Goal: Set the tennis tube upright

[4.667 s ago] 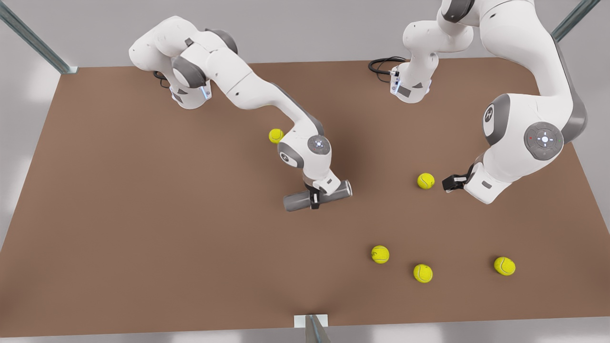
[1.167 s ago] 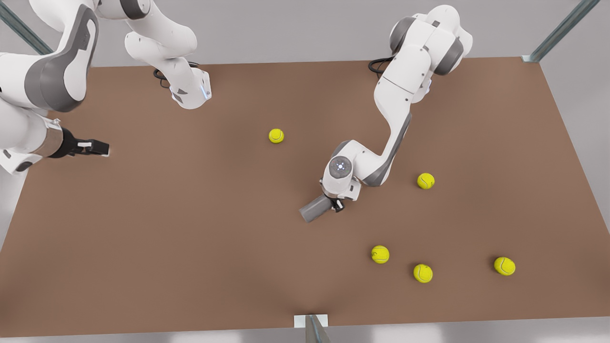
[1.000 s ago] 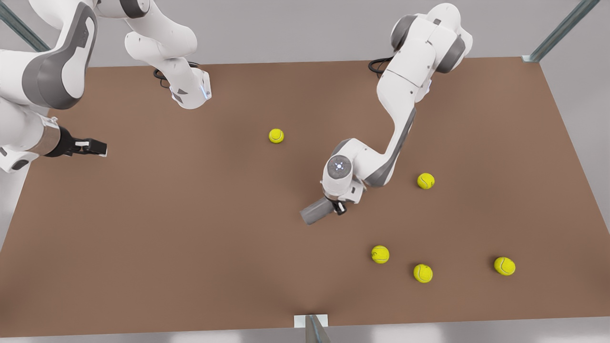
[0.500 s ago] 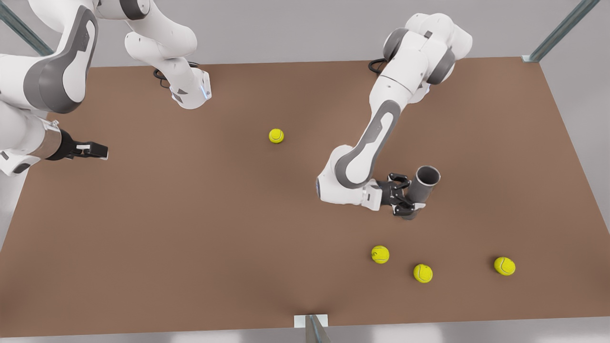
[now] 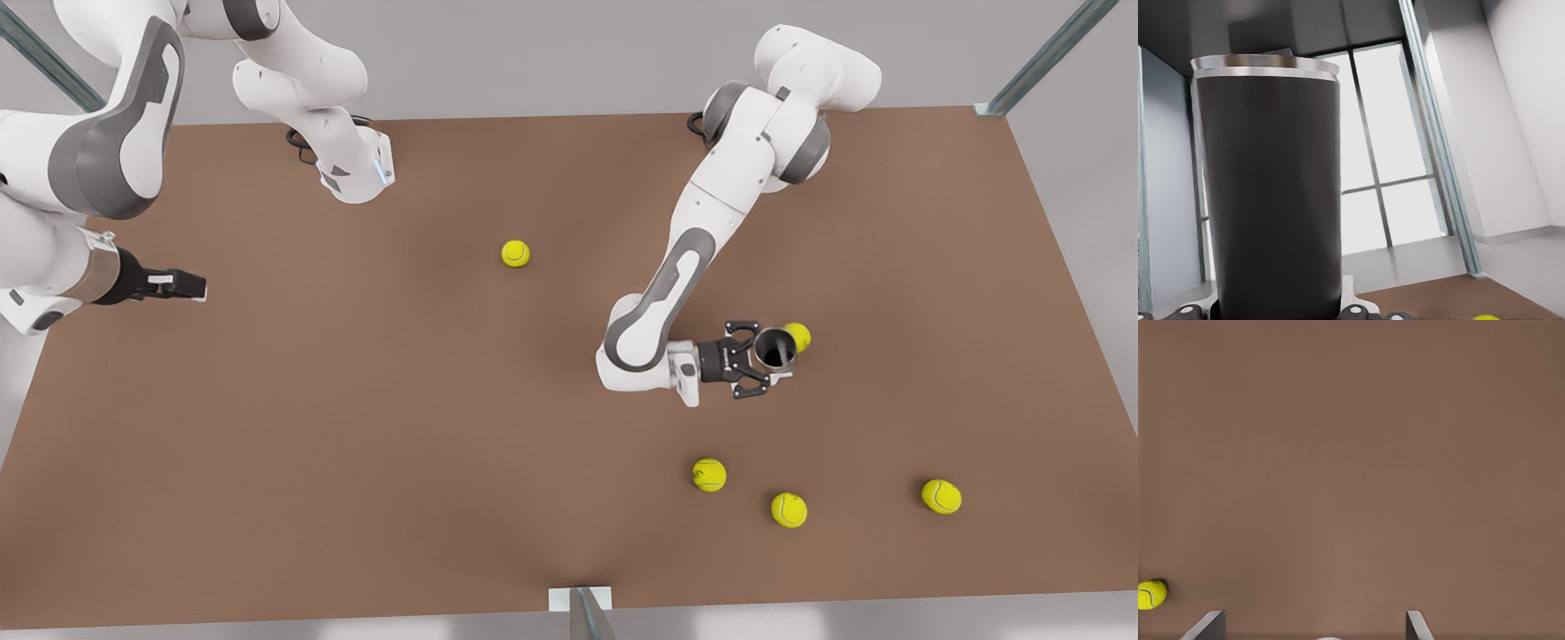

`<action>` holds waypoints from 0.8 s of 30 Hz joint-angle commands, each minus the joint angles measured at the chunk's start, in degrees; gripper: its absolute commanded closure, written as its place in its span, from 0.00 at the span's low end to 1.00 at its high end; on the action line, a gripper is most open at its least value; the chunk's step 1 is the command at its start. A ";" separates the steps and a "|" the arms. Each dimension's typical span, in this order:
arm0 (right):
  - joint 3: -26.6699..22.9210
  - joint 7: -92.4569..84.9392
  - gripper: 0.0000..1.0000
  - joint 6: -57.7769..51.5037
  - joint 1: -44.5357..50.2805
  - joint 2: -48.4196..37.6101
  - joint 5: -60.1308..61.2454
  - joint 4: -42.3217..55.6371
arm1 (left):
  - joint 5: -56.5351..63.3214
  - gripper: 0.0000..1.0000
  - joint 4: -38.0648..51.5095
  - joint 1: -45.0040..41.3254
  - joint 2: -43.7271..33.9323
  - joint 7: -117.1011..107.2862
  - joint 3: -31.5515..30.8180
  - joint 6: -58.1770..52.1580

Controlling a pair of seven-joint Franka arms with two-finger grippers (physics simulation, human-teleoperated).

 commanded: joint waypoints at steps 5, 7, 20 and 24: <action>0.04 0.03 0.00 0.06 0.00 0.01 0.09 -0.06 | -7.00 0.25 2.25 0.16 0.53 6.79 0.07 9.23; -0.04 0.03 0.00 0.06 0.00 0.01 0.18 -0.15 | -7.62 0.25 2.43 0.16 0.18 3.89 0.07 10.46; -0.04 0.47 0.00 0.06 0.26 0.36 0.18 -0.06 | -7.09 0.25 2.25 -0.10 -0.61 -10.70 0.60 10.37; -0.04 0.47 0.00 0.15 0.35 0.54 0.26 -0.06 | -7.18 0.25 2.25 -0.10 -0.70 -18.00 0.60 10.37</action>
